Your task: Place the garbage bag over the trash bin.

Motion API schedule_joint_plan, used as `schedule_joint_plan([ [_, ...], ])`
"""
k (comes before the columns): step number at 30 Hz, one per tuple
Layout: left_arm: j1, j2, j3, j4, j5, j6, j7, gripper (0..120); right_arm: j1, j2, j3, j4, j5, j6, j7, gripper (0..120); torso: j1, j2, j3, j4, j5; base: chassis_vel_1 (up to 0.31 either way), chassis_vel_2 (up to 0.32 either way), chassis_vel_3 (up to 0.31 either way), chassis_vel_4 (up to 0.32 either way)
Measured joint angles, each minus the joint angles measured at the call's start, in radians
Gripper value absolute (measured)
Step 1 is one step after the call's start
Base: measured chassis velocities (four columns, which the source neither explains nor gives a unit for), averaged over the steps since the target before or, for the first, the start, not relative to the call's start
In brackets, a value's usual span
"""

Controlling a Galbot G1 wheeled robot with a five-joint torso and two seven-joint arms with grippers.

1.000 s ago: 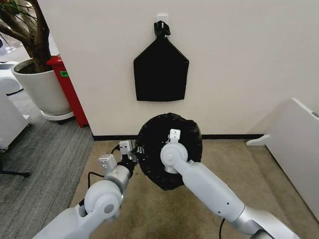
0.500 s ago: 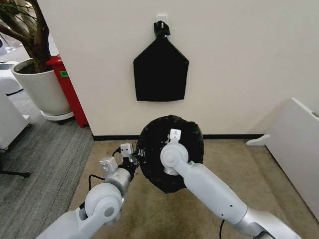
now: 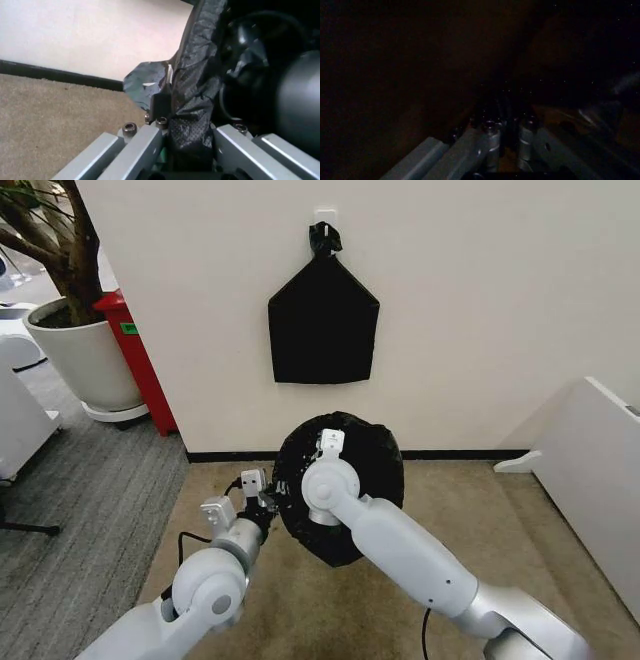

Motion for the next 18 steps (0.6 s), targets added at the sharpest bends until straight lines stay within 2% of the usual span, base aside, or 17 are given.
schedule_joint_plan([
  [14, -0.047, -0.014, -0.009, 0.04, -0.019, -0.007, -0.01, 0, -0.037, -0.066, -0.035, 0.147, 0.076, 0.006, 0.077, 0, 0.0, 0.0, 0.0, 0.0, 0.0, 0.0, 0.0, 0.0, 0.0],
  [18, -0.052, -0.014, -0.01, 0.042, -0.023, -0.007, -0.011, 0, -0.04, -0.077, -0.039, 0.143, 0.079, 0.0, 0.078, 0, 0.0, 0.0, 0.0, -0.0002, 0.0, 0.0, 0.0, 0.0, 0.0],
])
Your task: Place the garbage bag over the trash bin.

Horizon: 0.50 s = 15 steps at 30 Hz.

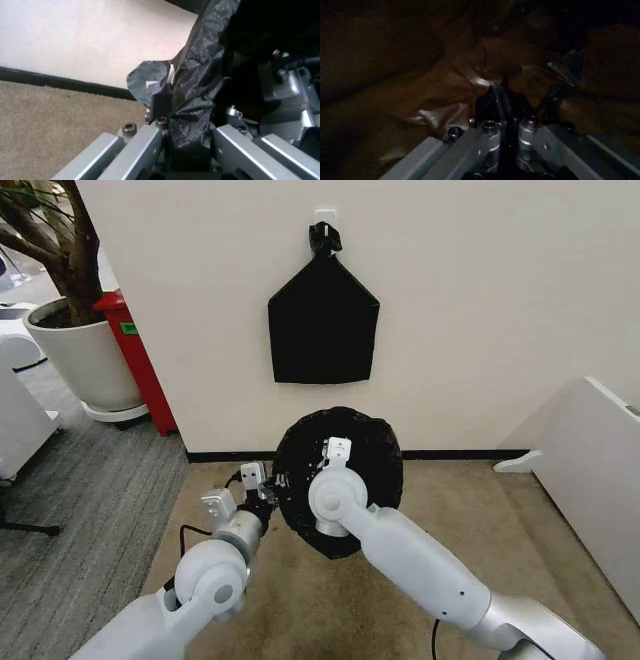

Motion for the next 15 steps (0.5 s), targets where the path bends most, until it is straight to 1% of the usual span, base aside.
schedule_joint_plan([
  [9, -0.019, 0.01, -0.001, -0.011, -0.019, 0.0, -0.003, 0, -0.017, 0.025, 0.012, -0.089, -0.034, -0.018, -0.024, 0, 0.0, 0.0, 0.0, 0.0001, 0.0, 0.0, 0.0, 0.0, 0.0],
  [14, -0.027, 0.01, -0.001, -0.009, -0.022, 0.0, -0.003, 0, -0.01, 0.018, 0.009, -0.06, -0.03, -0.013, -0.017, 0, 0.0, 0.0, 0.0, 0.0, 0.0, 0.0, 0.0, 0.0, 0.0],
  [15, -0.028, 0.008, -0.001, -0.006, -0.023, 0.0, -0.003, 0, -0.001, 0.011, 0.006, -0.033, -0.016, -0.008, -0.003, 0, 0.0, 0.0, 0.0, 0.0001, 0.0, 0.0, 0.0, 0.0, 0.0],
])
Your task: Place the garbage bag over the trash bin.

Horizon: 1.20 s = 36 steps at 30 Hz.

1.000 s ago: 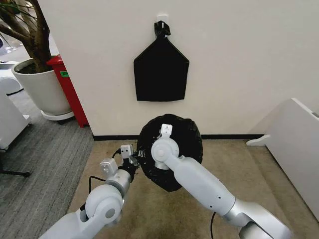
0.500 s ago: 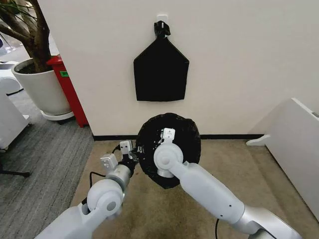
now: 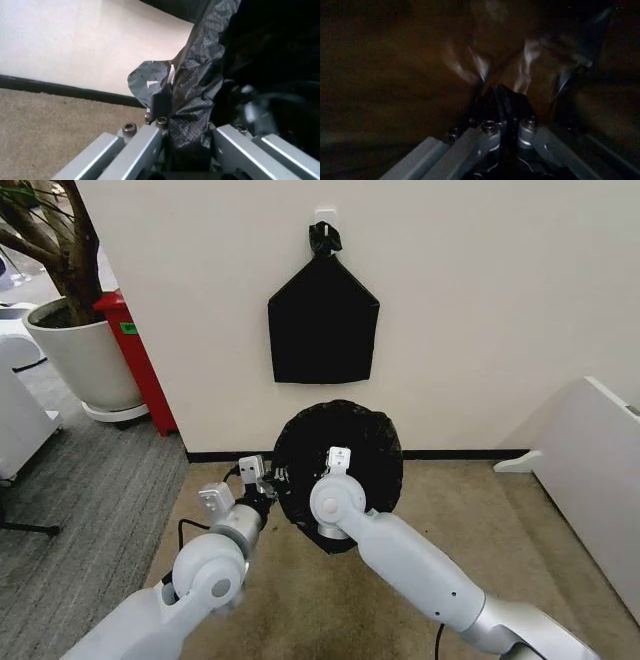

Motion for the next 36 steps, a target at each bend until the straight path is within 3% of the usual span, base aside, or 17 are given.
schedule_joint_plan([
  [5, -0.01, -0.005, 0.001, 0.017, -0.001, 0.001, 0.002, 0, 0.027, -0.047, -0.02, 0.124, 0.064, 0.011, 0.06, 0, 0.0, 0.0, 0.0, -0.0001, 0.0, 0.0, 0.0, 0.0, 0.0],
  [10, -0.017, -0.006, 0.003, 0.025, -0.001, 0.001, 0.003, 0, 0.038, -0.056, -0.027, 0.147, 0.086, 0.025, 0.09, 0, 0.0, 0.0, 0.0, -0.0001, 0.0, 0.0, 0.0, 0.0, 0.0],
  [23, 0.011, 0.002, -0.001, -0.008, 0.002, 0.002, 0.004, 0, 0.038, -0.055, 0.077, -0.012, 0.066, 0.008, 0.03, 0, 0.0, 0.0, 0.0, -0.0001, 0.0001, 0.0, 0.0, 0.0, 0.0],
  [36, 0.017, 0.006, -0.004, -0.027, -0.008, 0.002, 0.004, 0, 0.031, -0.036, 0.095, -0.09, 0.005, 0.004, -0.023, 0, 0.0, 0.0, 0.0, -0.0001, 0.0001, 0.0, 0.0, 0.0, 0.0],
])
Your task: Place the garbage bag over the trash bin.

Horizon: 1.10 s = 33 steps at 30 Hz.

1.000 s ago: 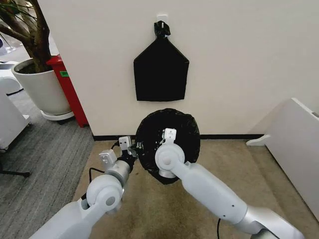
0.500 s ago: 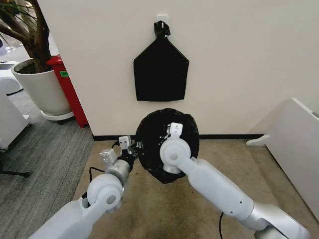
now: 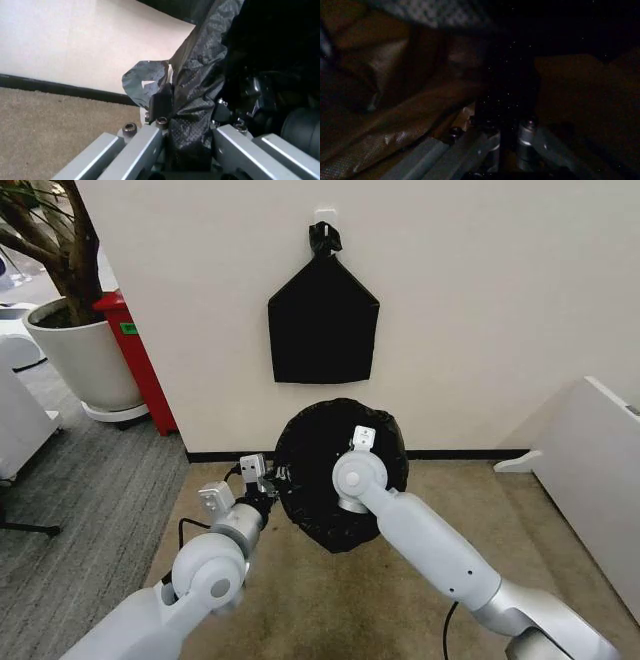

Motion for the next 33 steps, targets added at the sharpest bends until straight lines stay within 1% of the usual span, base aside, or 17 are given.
schedule_joint_plan([
  [2, 0.005, 0.001, -0.002, 0.001, 0.002, 0.0, 0.0, 0, -0.001, -0.006, -0.001, 0.023, 0.012, 0.002, 0.009, 0, 0.0, 0.0, 0.0, 0.0001, -0.0002, 0.0, 0.0, 0.0, 0.0],
  [6, -0.003, -0.007, -0.002, 0.023, 0.011, -0.001, 0.001, 0, -0.005, -0.018, -0.04, 0.125, 0.08, 0.018, 0.072, 0, 0.0, 0.0, 0.0, 0.0, -0.0004, 0.0, 0.0, 0.0, 0.0],
  [9, -0.008, -0.01, 0.0, 0.032, 0.021, -0.001, 0.005, 0, -0.006, -0.022, -0.057, 0.157, 0.107, 0.019, 0.092, 0, 0.0, 0.0, 0.0, 0.0, -0.0003, 0.0, 0.0, 0.0, 0.0],
  [13, -0.008, -0.008, -0.001, 0.041, 0.05, -0.005, 0.018, 0, -0.006, -0.041, -0.087, 0.169, 0.125, 0.013, 0.108, 0, 0.0, 0.0, 0.0, 0.0002, -0.0002, 0.0, 0.0, 0.0, 0.0],
  [17, -0.007, -0.005, -0.003, 0.038, 0.058, -0.007, 0.022, 0, -0.013, -0.057, -0.093, 0.153, 0.135, 0.003, 0.11, 0, 0.0, 0.0, 0.0, 0.0, -0.0002, 0.0, 0.0, 0.0, 0.0],
  [20, -0.012, -0.005, -0.005, 0.025, 0.047, -0.007, 0.017, 0, -0.031, -0.057, -0.082, 0.123, 0.13, -0.001, 0.107, 0, 0.0, 0.0, 0.0, 0.0, 0.0, 0.0, 0.0, 0.0, 0.0],
  [25, -0.01, -0.006, 0.0, 0.01, 0.03, -0.003, 0.007, 0, -0.036, -0.055, -0.074, 0.12, 0.121, -0.001, 0.102, 0, 0.0, 0.0, 0.0, 0.0001, 0.0, 0.0, 0.0, 0.0, 0.0],
  [28, -0.008, -0.006, 0.005, 0.004, 0.018, 0.004, 0.0, 0, -0.032, -0.058, -0.073, 0.136, 0.121, 0.002, 0.104, 0, 0.0, 0.0, 0.0, 0.0001, 0.0, 0.0, 0.0, 0.0, 0.0],
  [30, -0.007, -0.004, 0.006, 0.005, 0.014, 0.008, 0.0, 0, -0.028, -0.067, -0.074, 0.171, 0.126, 0.007, 0.11, 0, 0.0, 0.0, 0.0, 0.0, -0.0001, 0.0, 0.0, 0.0, 0.0],
  [33, -0.015, -0.003, 0.002, 0.037, -0.019, 0.016, 0.0, 0, -0.023, -0.09, -0.082, 0.261, 0.146, 0.014, 0.115, 0, 0.0, 0.0, 0.0, 0.0001, -0.0001, 0.0, 0.0, 0.0, 0.0],
])
